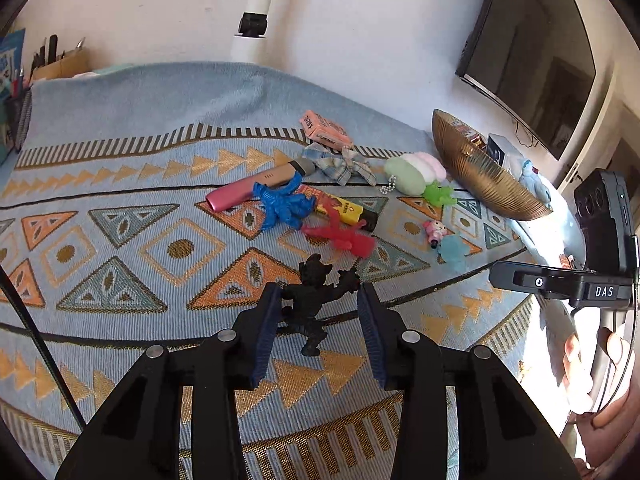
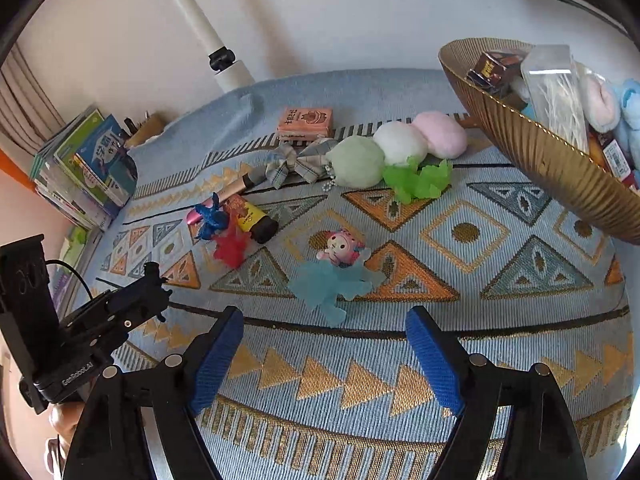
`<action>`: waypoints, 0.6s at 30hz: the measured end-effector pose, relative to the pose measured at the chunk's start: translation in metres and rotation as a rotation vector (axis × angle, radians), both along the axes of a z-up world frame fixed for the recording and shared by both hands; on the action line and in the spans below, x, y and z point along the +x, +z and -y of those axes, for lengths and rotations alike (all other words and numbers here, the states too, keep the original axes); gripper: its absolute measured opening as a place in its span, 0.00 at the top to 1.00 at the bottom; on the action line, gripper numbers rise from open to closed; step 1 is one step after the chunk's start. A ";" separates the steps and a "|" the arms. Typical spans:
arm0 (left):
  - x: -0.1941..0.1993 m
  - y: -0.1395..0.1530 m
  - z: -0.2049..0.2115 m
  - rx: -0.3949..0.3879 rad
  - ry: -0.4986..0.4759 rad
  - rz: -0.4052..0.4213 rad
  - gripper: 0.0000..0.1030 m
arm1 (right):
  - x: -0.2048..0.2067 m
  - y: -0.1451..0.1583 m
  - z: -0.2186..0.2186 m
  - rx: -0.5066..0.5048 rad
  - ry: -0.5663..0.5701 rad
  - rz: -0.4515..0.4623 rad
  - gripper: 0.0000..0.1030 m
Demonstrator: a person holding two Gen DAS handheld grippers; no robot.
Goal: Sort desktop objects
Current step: 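Grasp the black figure with the left tool while the right tool grasps the light blue translucent toy, then carry the black figure and light blue toy into the golden basket and release both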
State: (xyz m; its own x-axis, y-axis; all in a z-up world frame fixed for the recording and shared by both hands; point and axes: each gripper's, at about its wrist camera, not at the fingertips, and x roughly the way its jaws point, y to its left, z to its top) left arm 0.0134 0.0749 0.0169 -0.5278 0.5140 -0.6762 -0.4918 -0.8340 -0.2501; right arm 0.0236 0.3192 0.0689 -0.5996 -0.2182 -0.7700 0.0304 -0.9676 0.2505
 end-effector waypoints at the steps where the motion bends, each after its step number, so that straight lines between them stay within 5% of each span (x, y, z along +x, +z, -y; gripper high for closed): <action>1: 0.003 0.002 0.000 0.006 -0.008 -0.015 0.64 | -0.005 -0.001 0.006 0.025 -0.004 0.000 0.26; 5: 0.000 0.000 0.000 0.026 -0.025 0.005 0.64 | -0.013 -0.010 0.024 0.190 -0.026 -0.001 0.46; 12: -0.004 -0.001 0.006 0.046 0.008 0.024 0.64 | 0.020 0.007 -0.004 -0.034 0.006 -0.072 0.51; 18: 0.001 0.002 0.001 0.012 0.005 -0.003 0.64 | 0.056 0.050 -0.035 -0.032 -0.047 -0.180 0.51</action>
State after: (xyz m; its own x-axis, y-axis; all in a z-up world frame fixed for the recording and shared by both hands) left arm 0.0140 0.0744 0.0187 -0.5322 0.5192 -0.6687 -0.4883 -0.8335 -0.2585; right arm 0.0792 0.3541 0.1188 -0.7375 -0.2090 -0.6422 0.0323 -0.9607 0.2756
